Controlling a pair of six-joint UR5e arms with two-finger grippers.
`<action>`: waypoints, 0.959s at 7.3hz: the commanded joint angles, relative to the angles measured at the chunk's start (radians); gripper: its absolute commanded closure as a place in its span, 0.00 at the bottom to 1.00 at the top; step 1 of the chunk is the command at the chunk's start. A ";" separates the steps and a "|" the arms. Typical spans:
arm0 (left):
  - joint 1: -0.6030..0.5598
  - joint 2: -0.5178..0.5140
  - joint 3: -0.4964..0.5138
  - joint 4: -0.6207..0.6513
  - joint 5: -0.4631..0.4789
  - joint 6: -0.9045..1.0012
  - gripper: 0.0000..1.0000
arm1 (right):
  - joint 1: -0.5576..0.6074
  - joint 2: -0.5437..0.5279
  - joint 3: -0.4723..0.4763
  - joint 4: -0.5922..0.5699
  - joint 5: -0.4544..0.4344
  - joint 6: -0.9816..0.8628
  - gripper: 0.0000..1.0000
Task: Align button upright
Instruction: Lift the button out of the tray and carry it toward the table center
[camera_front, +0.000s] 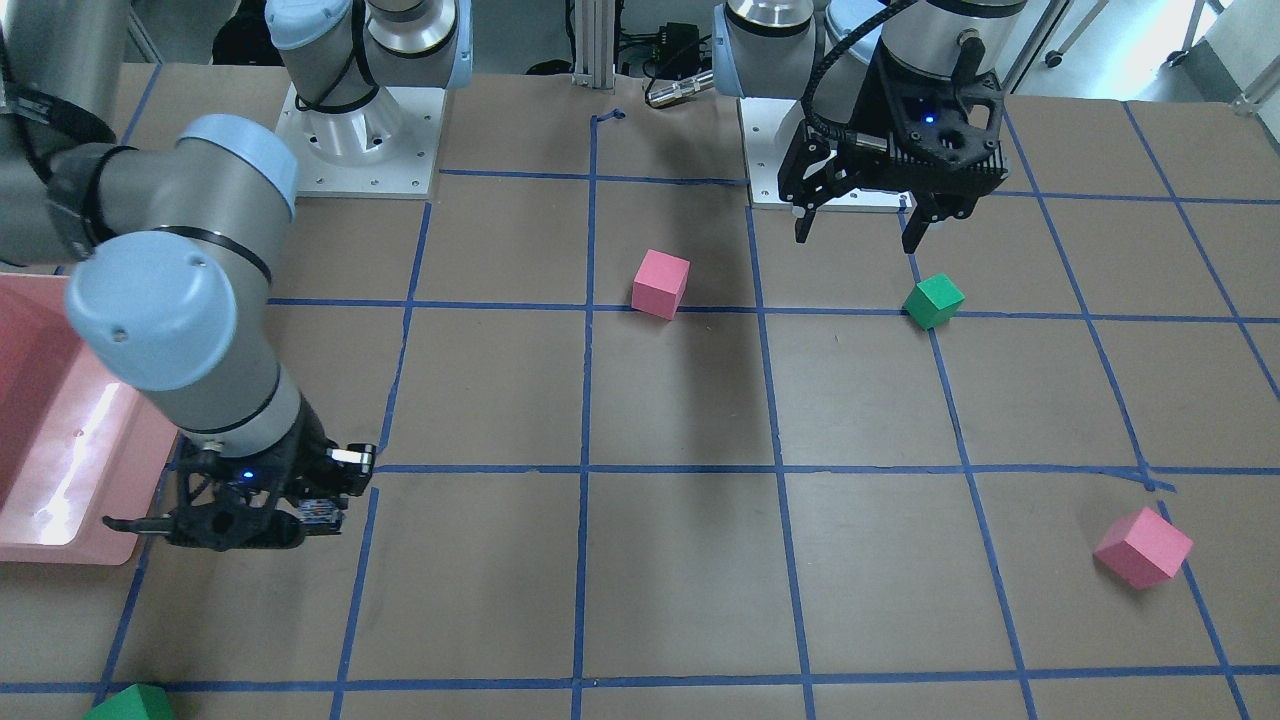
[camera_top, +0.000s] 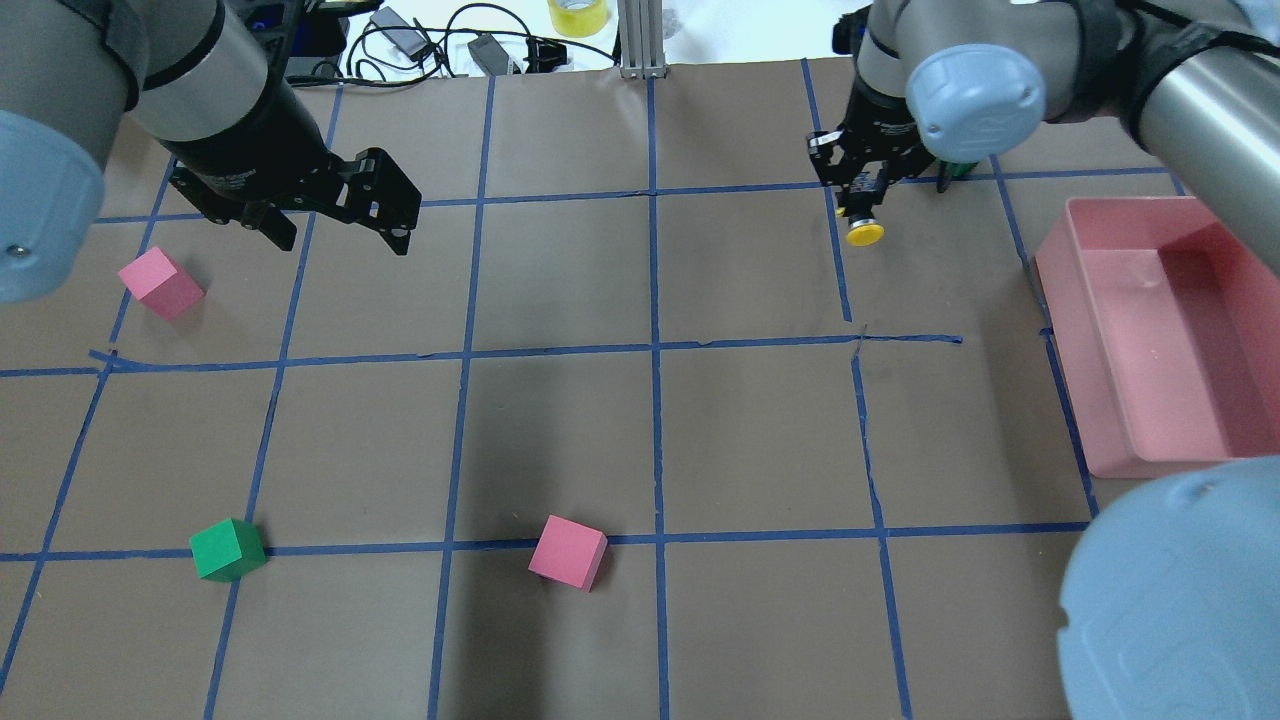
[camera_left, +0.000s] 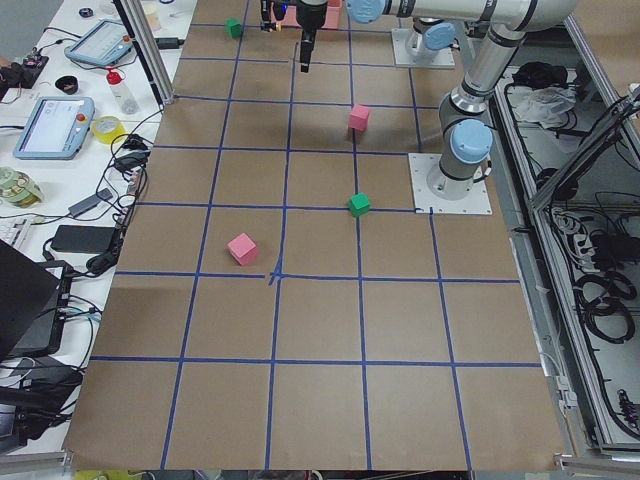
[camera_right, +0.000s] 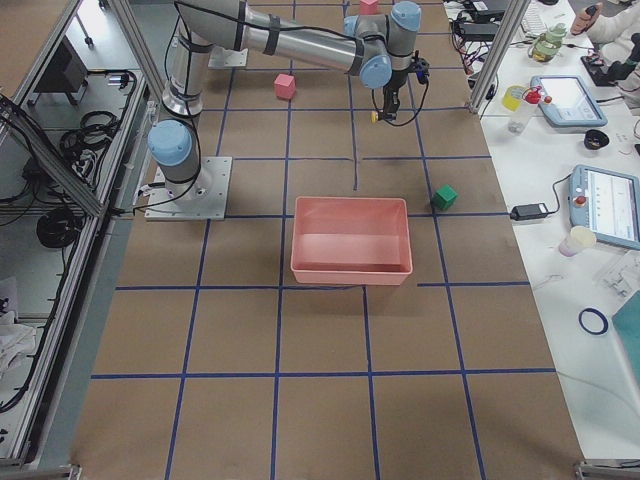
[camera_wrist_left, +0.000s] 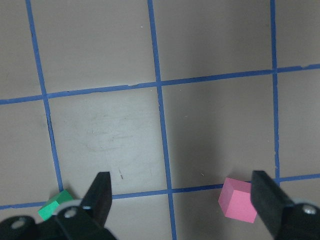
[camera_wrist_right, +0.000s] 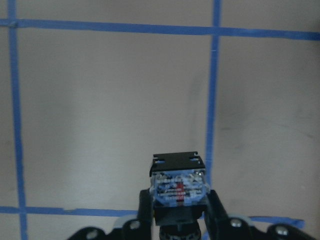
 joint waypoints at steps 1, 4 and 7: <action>0.000 0.002 -0.001 0.000 0.000 0.000 0.00 | 0.114 0.092 -0.046 -0.048 0.046 0.066 1.00; 0.009 -0.011 0.007 0.002 -0.006 0.000 0.00 | 0.170 0.193 -0.072 -0.179 0.113 0.064 1.00; 0.004 -0.037 0.007 0.018 -0.008 0.002 0.00 | 0.172 0.228 -0.106 -0.181 0.149 0.064 1.00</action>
